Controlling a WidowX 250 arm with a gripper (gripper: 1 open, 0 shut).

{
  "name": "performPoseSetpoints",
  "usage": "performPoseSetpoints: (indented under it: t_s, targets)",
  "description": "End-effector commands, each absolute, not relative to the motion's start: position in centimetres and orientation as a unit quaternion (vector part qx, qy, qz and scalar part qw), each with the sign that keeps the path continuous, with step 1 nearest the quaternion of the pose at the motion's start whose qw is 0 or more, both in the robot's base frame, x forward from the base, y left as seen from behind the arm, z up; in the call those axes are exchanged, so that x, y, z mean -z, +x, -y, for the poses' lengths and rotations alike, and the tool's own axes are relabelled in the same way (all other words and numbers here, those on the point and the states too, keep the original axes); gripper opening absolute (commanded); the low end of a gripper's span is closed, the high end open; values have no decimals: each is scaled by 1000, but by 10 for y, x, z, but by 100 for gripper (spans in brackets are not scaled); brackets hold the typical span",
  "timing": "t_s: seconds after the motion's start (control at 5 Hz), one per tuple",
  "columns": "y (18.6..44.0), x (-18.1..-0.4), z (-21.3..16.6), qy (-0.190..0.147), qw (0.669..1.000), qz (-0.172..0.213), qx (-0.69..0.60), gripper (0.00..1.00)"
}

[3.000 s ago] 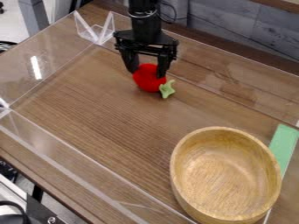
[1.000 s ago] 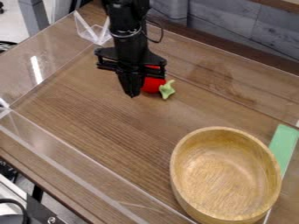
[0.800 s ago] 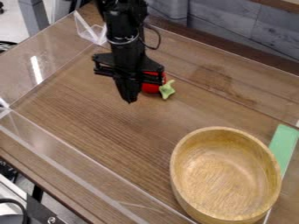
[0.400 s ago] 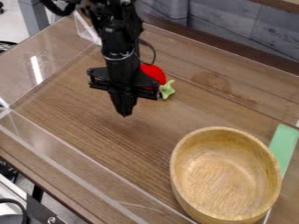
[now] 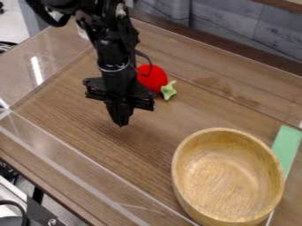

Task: Move the red fruit to the right

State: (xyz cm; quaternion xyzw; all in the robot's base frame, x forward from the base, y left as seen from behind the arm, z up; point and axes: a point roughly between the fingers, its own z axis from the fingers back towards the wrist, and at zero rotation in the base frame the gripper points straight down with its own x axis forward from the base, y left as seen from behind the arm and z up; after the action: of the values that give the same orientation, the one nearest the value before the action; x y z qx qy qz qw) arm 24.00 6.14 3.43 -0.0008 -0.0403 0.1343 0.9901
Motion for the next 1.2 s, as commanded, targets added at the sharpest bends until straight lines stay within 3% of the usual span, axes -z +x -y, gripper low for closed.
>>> performPoseSetpoints:
  t_s: [0.0, 1.0]
  targets:
    - [241, -39, -67, 5, 988, 58, -140, 0]
    - [230, -24, -69, 8, 989, 41, -141, 0]
